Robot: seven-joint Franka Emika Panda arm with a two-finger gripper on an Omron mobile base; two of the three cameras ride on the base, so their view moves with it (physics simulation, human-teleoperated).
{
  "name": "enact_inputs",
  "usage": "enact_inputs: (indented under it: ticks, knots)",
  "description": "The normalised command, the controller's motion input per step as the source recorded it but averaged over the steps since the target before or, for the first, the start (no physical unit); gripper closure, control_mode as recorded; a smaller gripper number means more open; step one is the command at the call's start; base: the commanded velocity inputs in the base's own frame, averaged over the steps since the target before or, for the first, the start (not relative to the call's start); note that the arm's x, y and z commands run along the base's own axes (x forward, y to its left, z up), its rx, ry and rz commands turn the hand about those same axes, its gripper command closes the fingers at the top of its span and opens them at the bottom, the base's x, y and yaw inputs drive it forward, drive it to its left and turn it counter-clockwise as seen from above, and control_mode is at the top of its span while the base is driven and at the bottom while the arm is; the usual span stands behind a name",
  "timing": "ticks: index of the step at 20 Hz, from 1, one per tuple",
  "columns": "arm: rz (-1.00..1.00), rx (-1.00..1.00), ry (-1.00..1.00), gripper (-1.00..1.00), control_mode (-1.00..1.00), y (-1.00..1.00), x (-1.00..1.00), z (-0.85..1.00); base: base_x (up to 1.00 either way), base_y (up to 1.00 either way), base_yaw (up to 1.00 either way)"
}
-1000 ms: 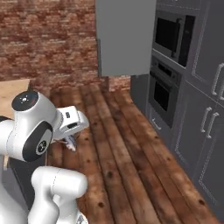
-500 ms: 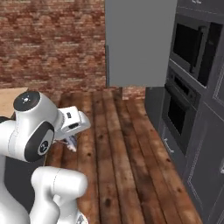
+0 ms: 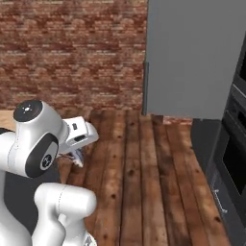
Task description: Place the fish on the counter behind the older fish on the same shelf of the fridge to maintain FIFO order. Close the fridge door when finished.
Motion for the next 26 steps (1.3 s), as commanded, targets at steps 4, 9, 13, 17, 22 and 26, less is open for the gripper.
enact_inputs:
  ticks: [4, 9, 13, 17, 22, 26]
  knots:
    - [0.00, 0.00, 0.00, 1.00, 1.00, 0.00, 0.00, 0.00, 1.00, 0.00, 0.36]
    - [0.00, 0.00, 0.00, 1.00, 1.00, 0.00, 0.00, 0.00, 1.00, 0.02, 0.35]
    - [0.00, 0.00, 0.00, 1.00, 1.00, 0.00, 0.00, 0.00, 1.00, 0.01, 0.26]
    - [0.00, 0.00, 0.00, 1.00, 1.00, 0.00, 0.00, 0.00, 1.00, 0.00, 0.11]
    - [0.00, 0.00, 0.00, 1.00, 1.00, 0.00, 0.00, 0.00, 1.00, 0.28, -0.03]
    - [0.00, 0.00, 0.00, 1.00, 1.00, 0.00, 0.00, 0.00, 1.00, 0.48, -0.24]
